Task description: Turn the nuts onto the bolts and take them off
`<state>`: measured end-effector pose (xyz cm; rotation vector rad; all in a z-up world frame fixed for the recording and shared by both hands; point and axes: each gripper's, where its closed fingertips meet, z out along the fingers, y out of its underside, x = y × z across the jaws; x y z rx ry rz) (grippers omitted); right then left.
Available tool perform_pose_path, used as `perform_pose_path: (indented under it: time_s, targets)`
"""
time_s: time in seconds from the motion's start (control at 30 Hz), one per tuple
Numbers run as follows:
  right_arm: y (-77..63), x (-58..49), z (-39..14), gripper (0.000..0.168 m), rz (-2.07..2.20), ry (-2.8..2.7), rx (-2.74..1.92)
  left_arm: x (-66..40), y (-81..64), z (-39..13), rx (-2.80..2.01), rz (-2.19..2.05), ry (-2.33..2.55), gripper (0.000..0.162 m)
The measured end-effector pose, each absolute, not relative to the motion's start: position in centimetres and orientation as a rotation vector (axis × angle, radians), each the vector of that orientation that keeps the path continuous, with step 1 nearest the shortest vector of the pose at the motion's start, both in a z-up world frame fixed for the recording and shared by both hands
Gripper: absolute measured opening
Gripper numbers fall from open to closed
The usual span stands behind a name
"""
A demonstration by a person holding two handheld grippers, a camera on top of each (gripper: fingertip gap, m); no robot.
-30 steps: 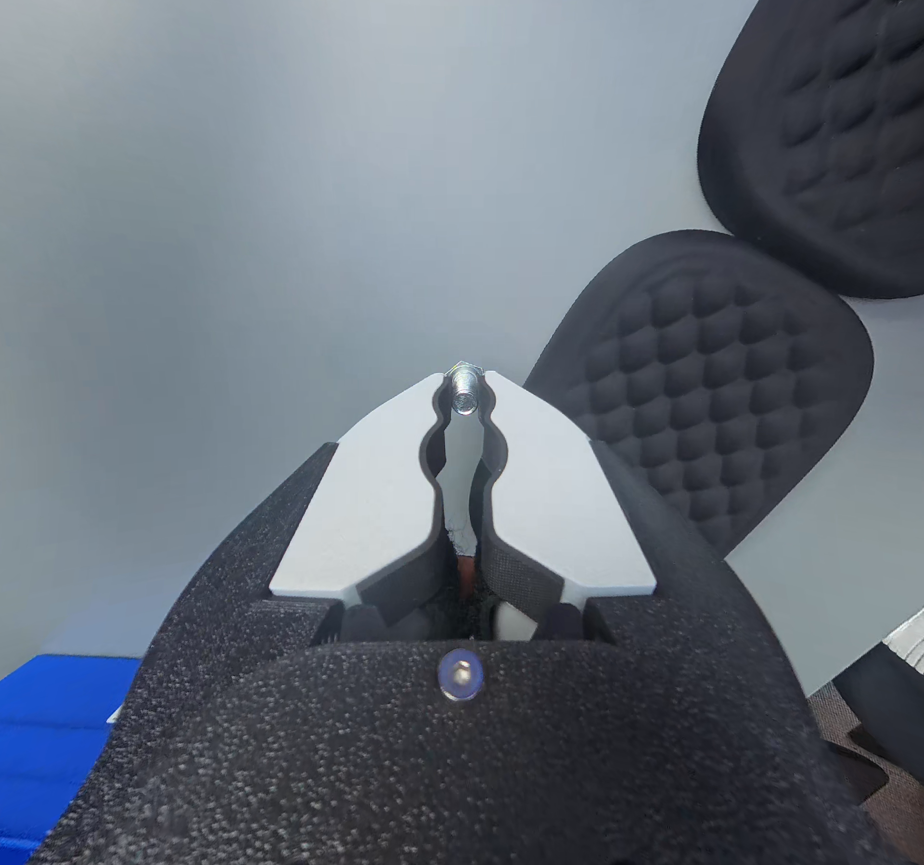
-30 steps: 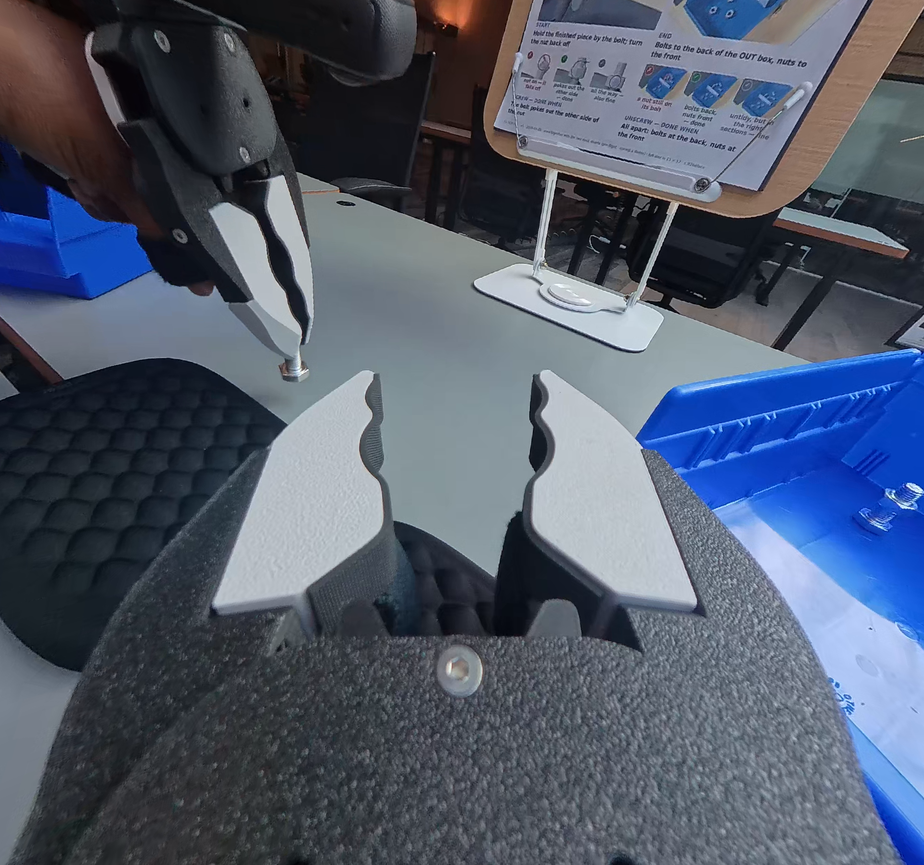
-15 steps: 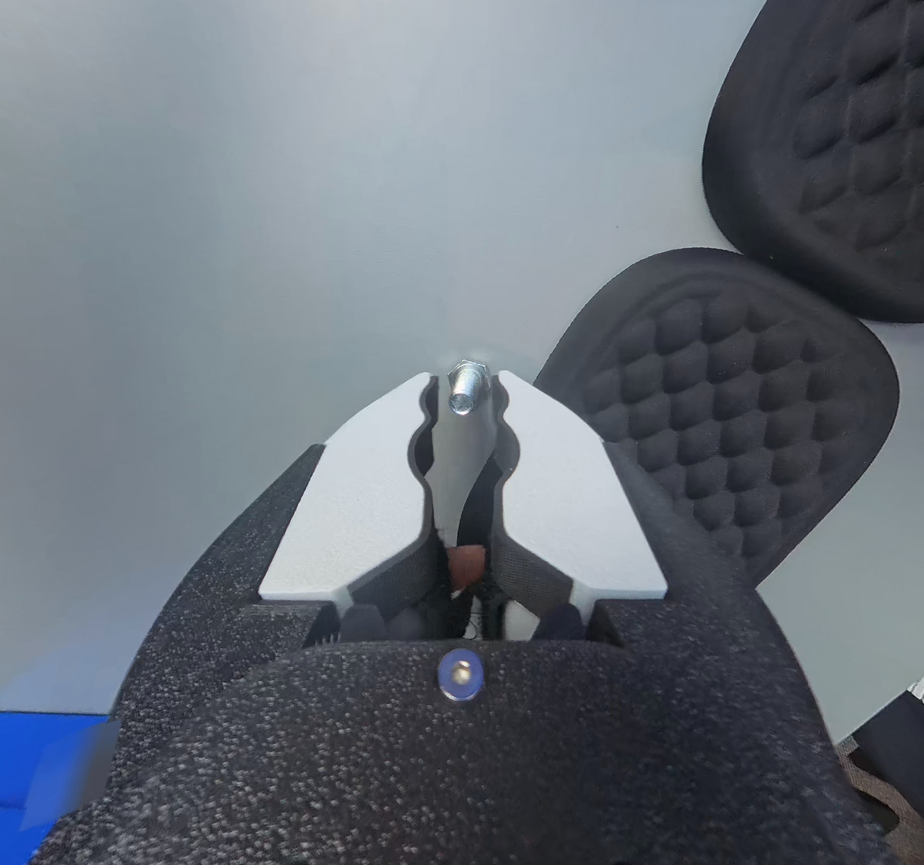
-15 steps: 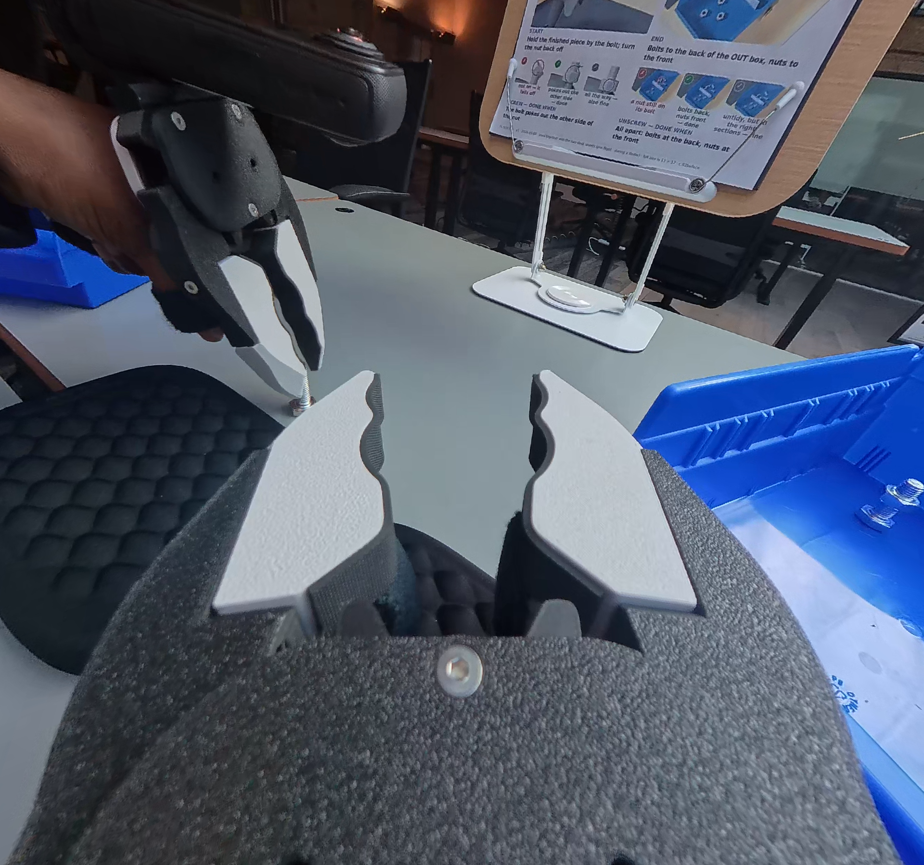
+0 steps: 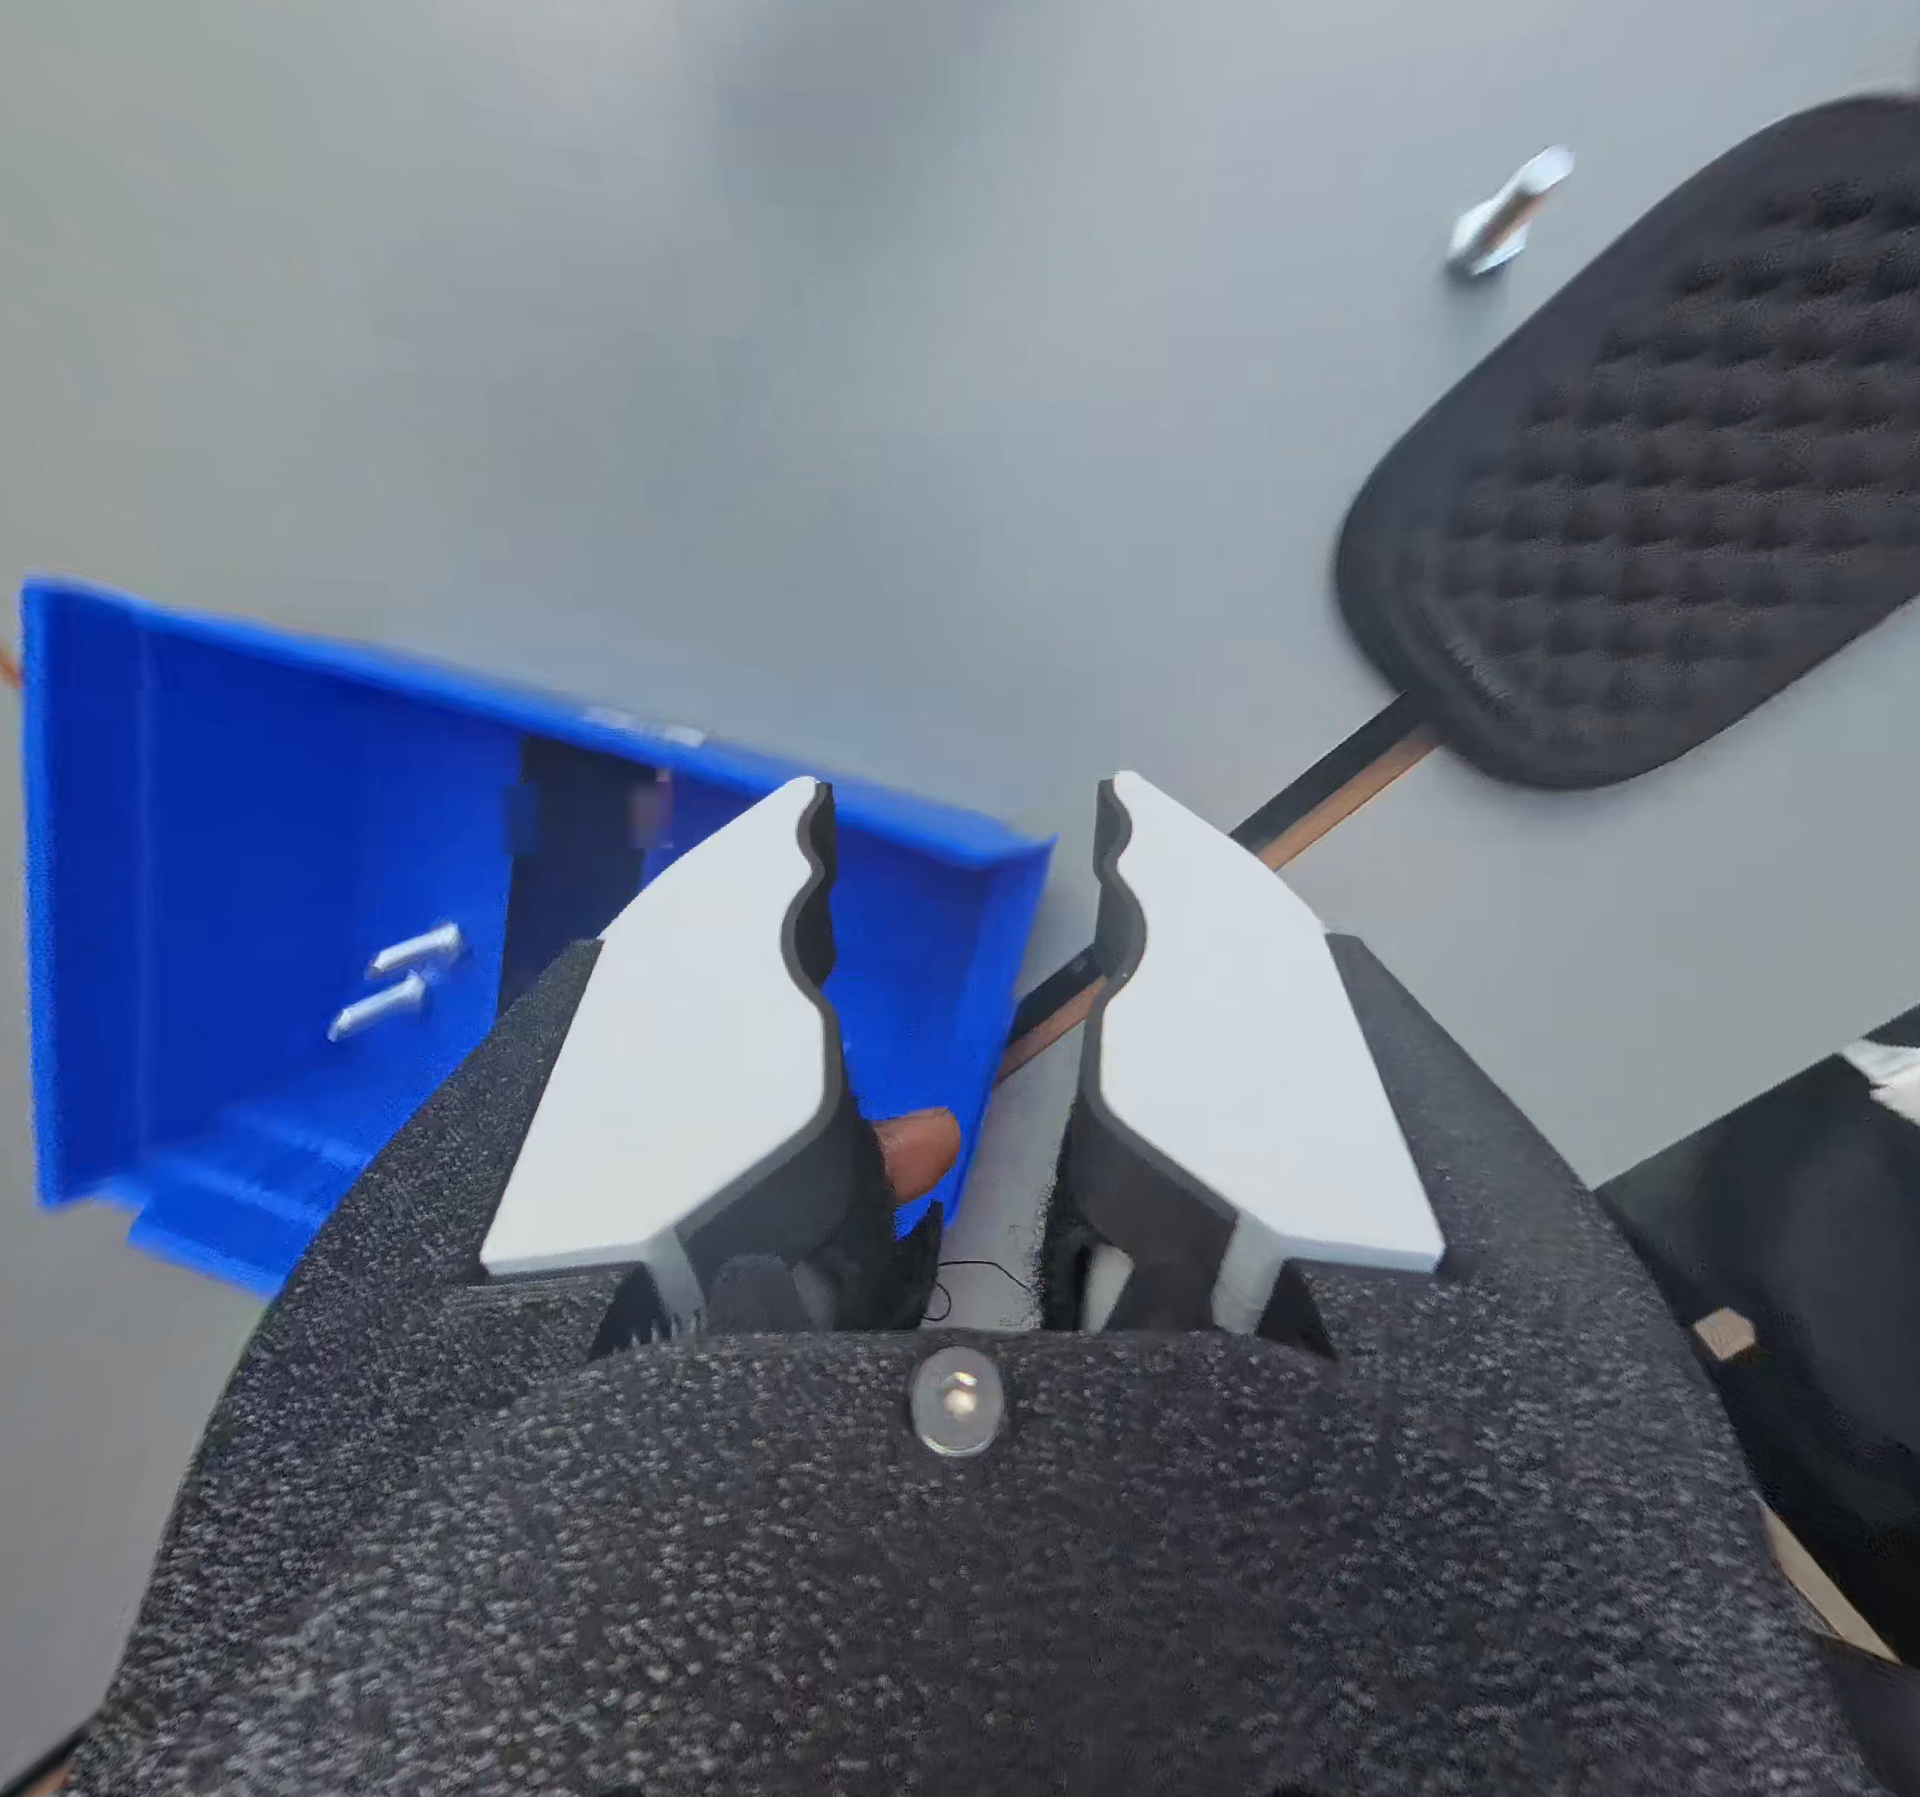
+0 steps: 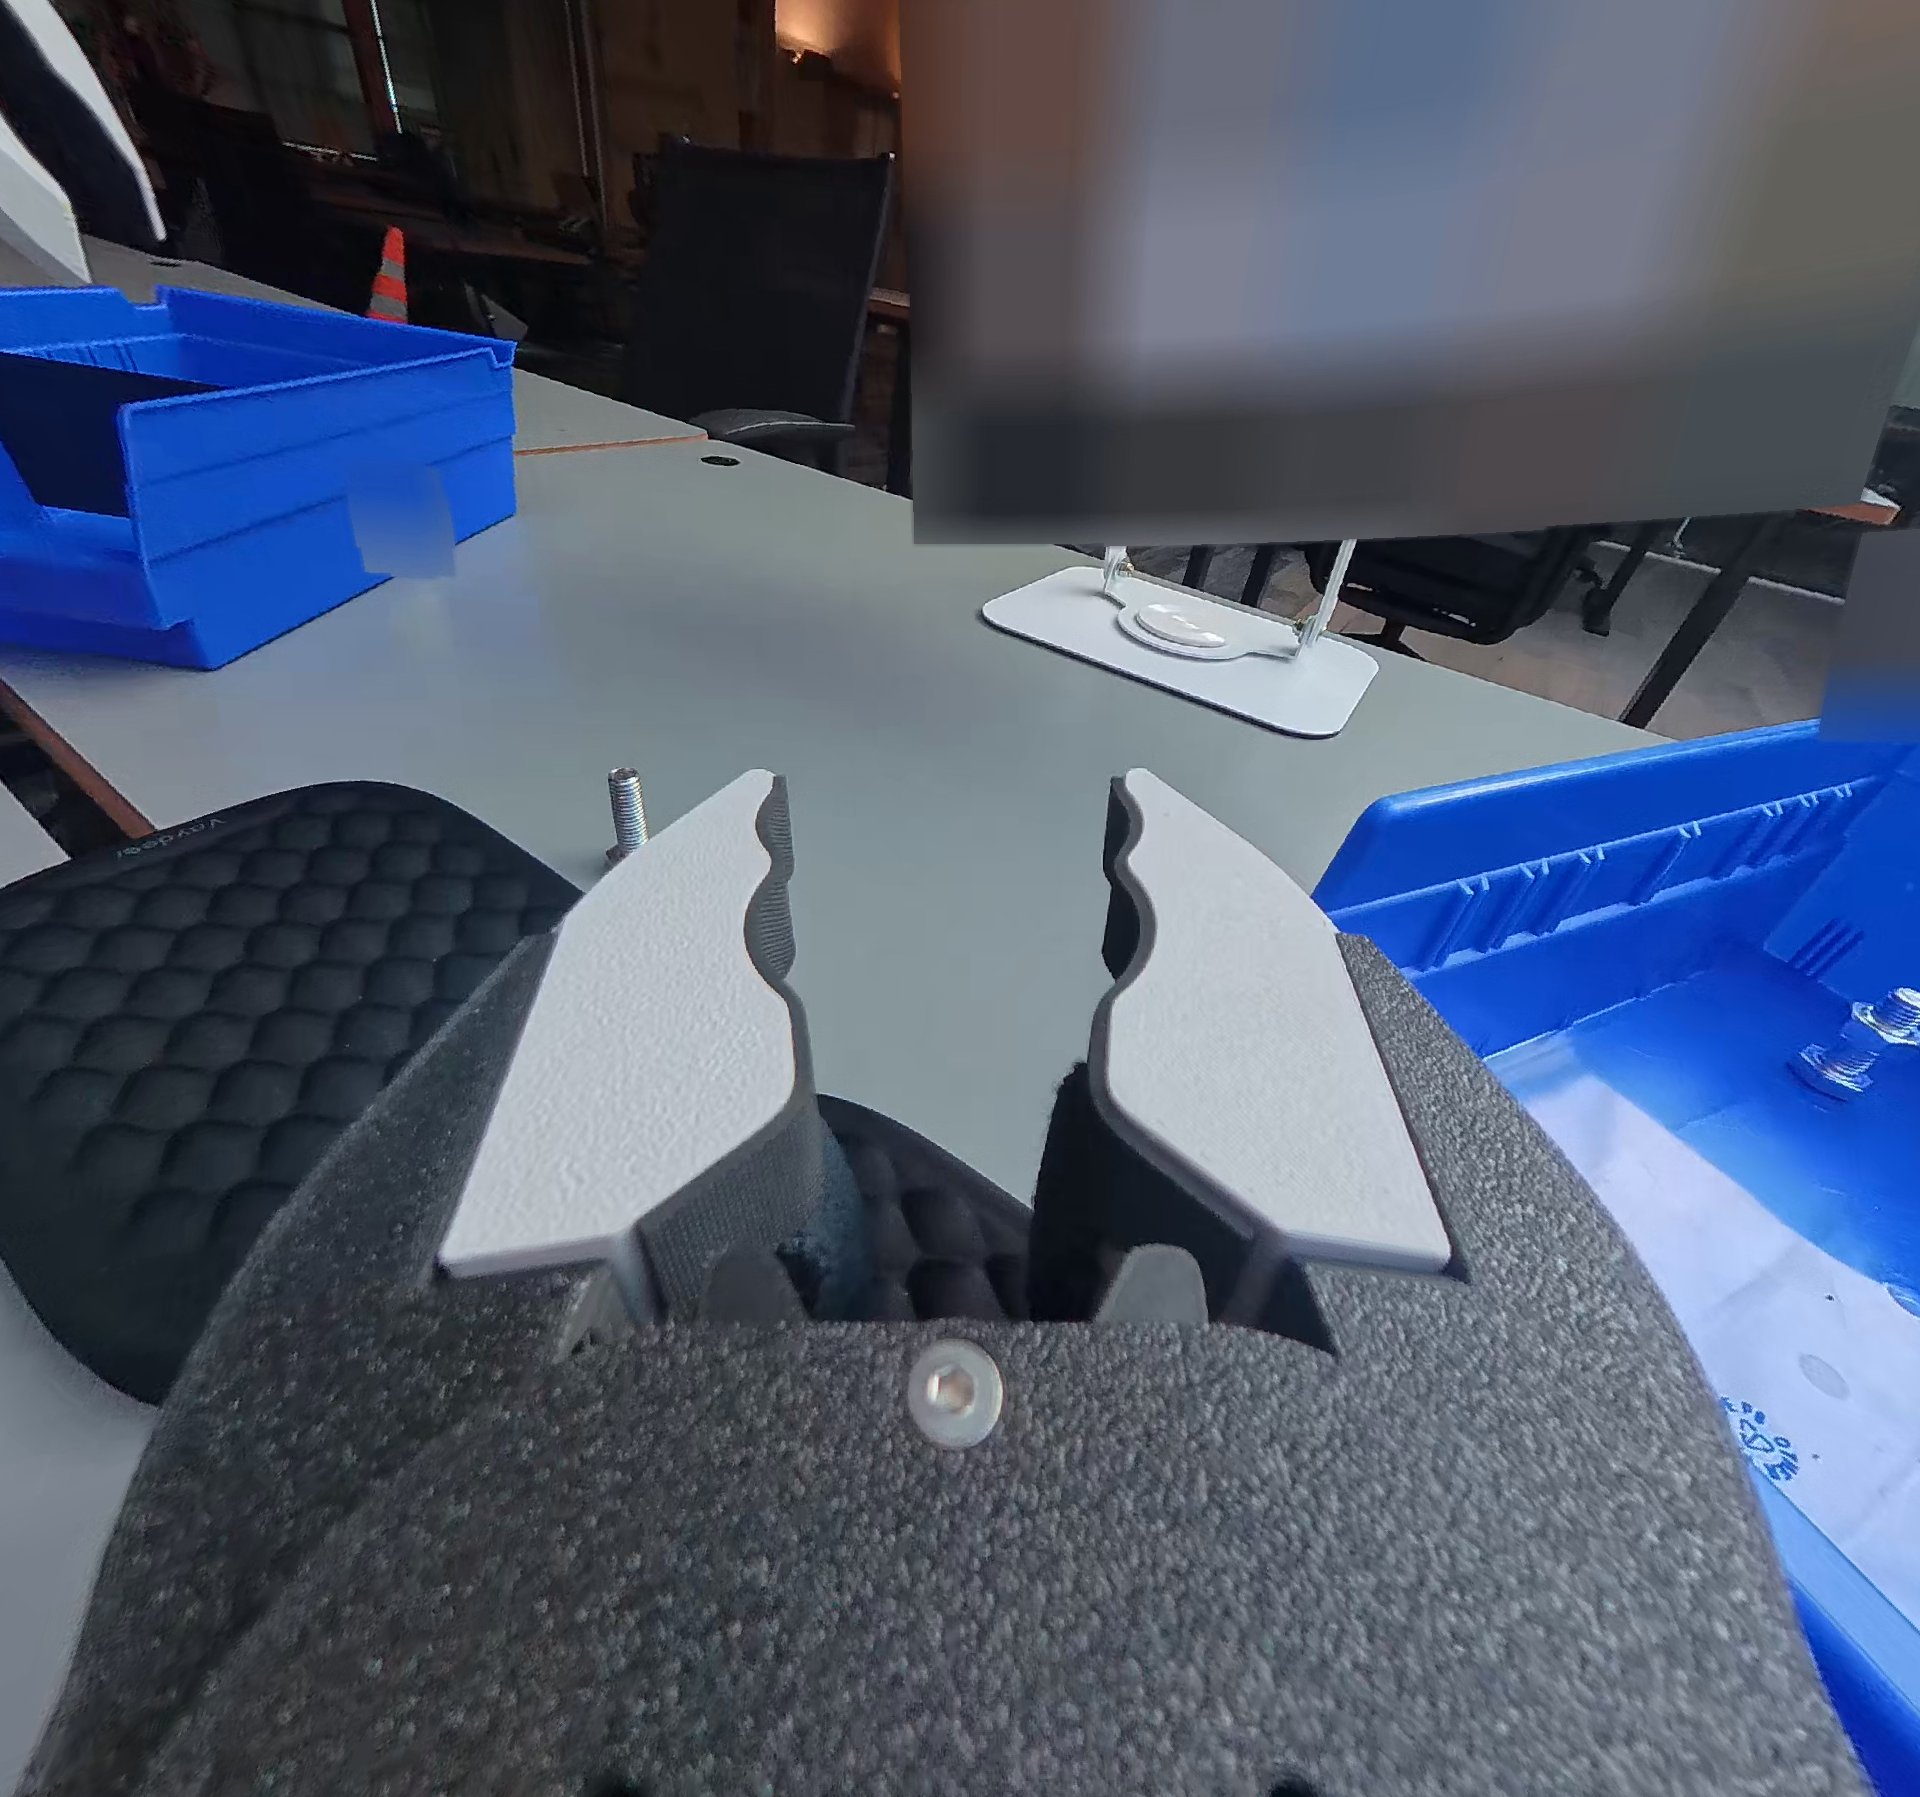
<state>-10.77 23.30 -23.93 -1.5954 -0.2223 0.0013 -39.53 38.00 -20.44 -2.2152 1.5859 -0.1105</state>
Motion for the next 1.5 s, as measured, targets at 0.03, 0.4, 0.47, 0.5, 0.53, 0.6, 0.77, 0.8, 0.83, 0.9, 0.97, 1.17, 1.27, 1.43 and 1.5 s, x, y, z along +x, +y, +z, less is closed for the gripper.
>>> perform_pose_path:
  time_s: [0.03, 0.4, 0.47, 0.5, 0.53, 0.6, 0.77, 0.8, 0.83, 0.9, 0.97, 1.17, 1.27, 1.43, 1.5]
  targets:
    - [23.3, -10.8, -24.0, 0.058, -0.001, -0.225, -1.597, -42.0, 39.1, -20.7, -2.271, -0.046, 1.547, 0.044]
    - [23.5, -11.3, -24.4, 0.058, -0.037, -0.271, -1.624, -48.5, 43.3, -30.7, -2.641, -0.191, 1.291, 0.042]
    - [23.5, -11.3, -24.5, 0.058, -0.038, -0.273, -1.628, -48.3, 43.4, -31.7, -2.659, -0.191, 1.313, 0.042]
    - [23.6, -11.3, -24.5, 0.058, -0.037, -0.272, -1.629, -48.3, 43.6, -32.0, -2.668, -0.186, 1.317, 0.042]
    - [23.6, -11.3, -24.5, 0.058, -0.035, -0.271, -1.628, -48.5, 43.9, -32.2, -2.669, -0.166, 1.315, 0.042]
    - [23.5, -11.2, -24.4, 0.058, -0.033, -0.265, -1.622, -48.5, 44.5, -32.6, -2.671, -0.162, 1.304, 0.041]
    - [23.4, -11.0, -24.1, 0.058, -0.018, -0.245, -1.605, -48.4, 44.8, -33.6, -2.671, -0.169, 1.313, 0.038]
    - [23.3, -11.0, -24.1, 0.058, -0.015, -0.241, -1.604, -48.4, 44.9, -33.8, -2.668, -0.168, 1.313, 0.038]
    - [23.3, -10.9, -24.1, 0.058, -0.013, -0.238, -1.602, -48.3, 44.8, -33.9, -2.665, -0.175, 1.318, 0.036]
    - [23.3, -10.9, -24.0, 0.058, -0.009, -0.233, -1.599, -48.1, 44.7, -34.2, -2.663, -0.191, 1.323, 0.034]
    - [23.3, -10.8, -24.0, 0.058, -0.008, -0.23, -1.596, -48.1, 44.6, -34.6, -2.667, -0.183, 1.336, 0.029]
    - [23.3, -10.9, -24.0, 0.058, -0.009, -0.234, -1.6, -48.3, 44.4, -34.0, -2.668, -0.174, 1.347, 0.018]
    - [23.4, -11.0, -24.1, 0.058, -0.01, -0.239, -1.605, -48.3, 44.4, -32.0, -2.638, -0.152, 1.346, 0.017]
    - [23.4, -11.0, -24.2, 0.057, -0.013, -0.243, -1.607, -45.9, 43.8, -26.1, -2.486, -0.103, 1.416, 0.017]
    - [23.4, -11.0, -24.1, 0.057, -0.011, -0.242, -1.605, -43.6, 43.1, -23.5, -2.378, -0.099, 1.464, 0.017]
